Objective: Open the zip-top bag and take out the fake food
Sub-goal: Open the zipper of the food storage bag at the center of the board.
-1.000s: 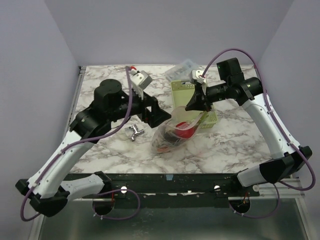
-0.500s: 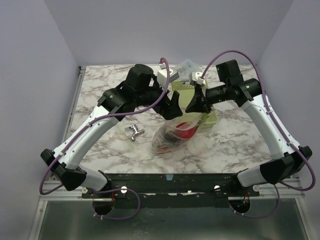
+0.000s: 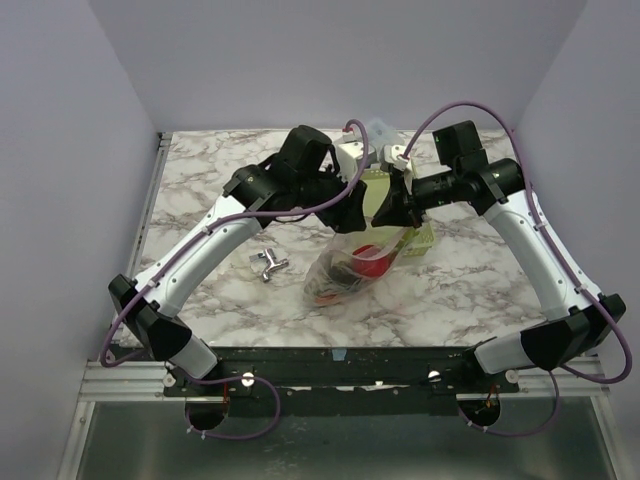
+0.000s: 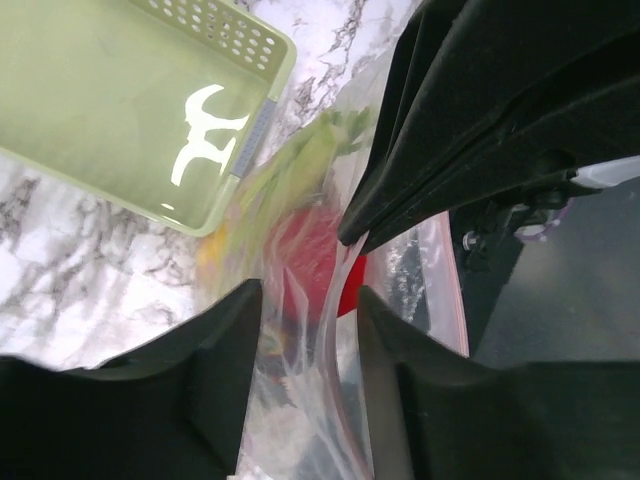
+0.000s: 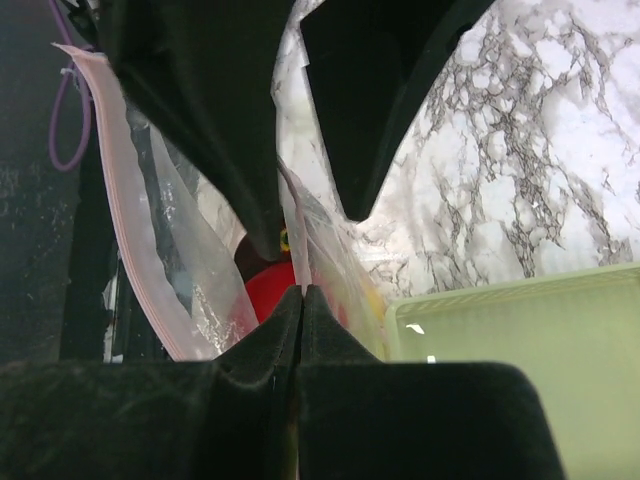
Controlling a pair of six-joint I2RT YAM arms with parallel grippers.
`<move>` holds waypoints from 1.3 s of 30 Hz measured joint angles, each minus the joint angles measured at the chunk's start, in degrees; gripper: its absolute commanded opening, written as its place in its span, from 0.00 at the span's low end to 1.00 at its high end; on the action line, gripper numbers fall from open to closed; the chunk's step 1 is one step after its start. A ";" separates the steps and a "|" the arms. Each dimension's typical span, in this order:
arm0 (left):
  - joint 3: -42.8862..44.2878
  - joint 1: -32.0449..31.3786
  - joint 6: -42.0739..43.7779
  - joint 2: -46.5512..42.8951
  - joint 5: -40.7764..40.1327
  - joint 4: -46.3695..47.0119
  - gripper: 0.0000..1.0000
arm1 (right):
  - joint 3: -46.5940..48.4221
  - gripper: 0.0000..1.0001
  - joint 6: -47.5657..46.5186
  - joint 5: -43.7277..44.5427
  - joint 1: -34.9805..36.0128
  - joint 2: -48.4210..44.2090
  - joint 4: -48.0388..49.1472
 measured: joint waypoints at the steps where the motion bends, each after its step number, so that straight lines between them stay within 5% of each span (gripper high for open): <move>1: 0.35 0.00 0.24 0.22 0.13 -0.17 0.26 | -0.15 0.00 0.00 -0.02 0.00 -0.07 0.00; 5: 1.20 0.00 0.61 0.81 1.25 -0.63 0.07 | -0.55 0.00 0.00 0.00 0.00 -0.35 0.00; 16: 2.43 0.07 0.96 1.79 4.24 -2.34 0.00 | -0.92 0.03 0.04 -0.02 -0.07 -0.96 -0.13; 30: -2.95 0.00 -1.97 -2.23 5.01 1.51 0.00 | 0.87 0.70 -2.21 -3.89 0.04 -4.79 -4.07; 39: -3.17 0.00 -4.46 -3.37 5.01 2.62 0.00 | -2.23 0.73 -13.99 -10.05 -0.09 -9.60 -12.68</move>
